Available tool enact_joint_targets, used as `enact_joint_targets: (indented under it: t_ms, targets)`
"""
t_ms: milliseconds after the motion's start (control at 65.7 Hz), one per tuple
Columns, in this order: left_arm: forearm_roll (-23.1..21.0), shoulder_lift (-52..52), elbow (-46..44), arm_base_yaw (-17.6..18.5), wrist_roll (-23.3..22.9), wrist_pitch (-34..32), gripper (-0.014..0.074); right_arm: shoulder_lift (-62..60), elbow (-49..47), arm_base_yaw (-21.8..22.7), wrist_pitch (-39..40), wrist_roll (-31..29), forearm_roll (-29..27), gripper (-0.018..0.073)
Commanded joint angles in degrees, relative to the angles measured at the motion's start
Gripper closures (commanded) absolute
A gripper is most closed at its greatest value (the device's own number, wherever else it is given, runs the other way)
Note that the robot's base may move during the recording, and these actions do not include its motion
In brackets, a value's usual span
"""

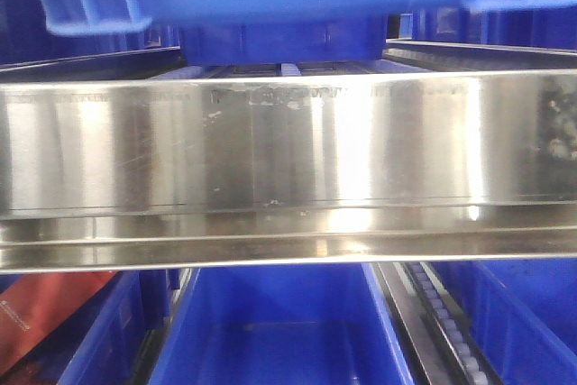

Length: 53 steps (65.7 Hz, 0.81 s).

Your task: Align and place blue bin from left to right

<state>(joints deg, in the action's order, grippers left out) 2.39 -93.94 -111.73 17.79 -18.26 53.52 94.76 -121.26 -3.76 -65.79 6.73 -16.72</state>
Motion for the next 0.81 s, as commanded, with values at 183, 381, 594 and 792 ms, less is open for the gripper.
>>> enact_joint_targets:
  t_ms: [183,381,594,792]
  targets:
    - [3.63,-2.03,-1.06,0.14,0.14,2.87,0.0708,6.07,-0.77,0.01,1.53,-4.4,-0.46,0.0631]
    - [3.82,-4.68,-1.06,0.14,0.14,4.59,0.0692,9.06,-0.77,0.01,1.31,-6.0,-0.46,0.061]
    - [4.4,-4.88,-1.06,0.14,0.14,4.69,0.0272,9.46,-0.77,0.01,0.7,-6.73,0.86,0.0095]
    - [5.17,-3.98,-1.06,0.14,0.24,5.37,0.0031,7.97,-1.01,0.01,0.46,-6.73,1.18,0.0013]
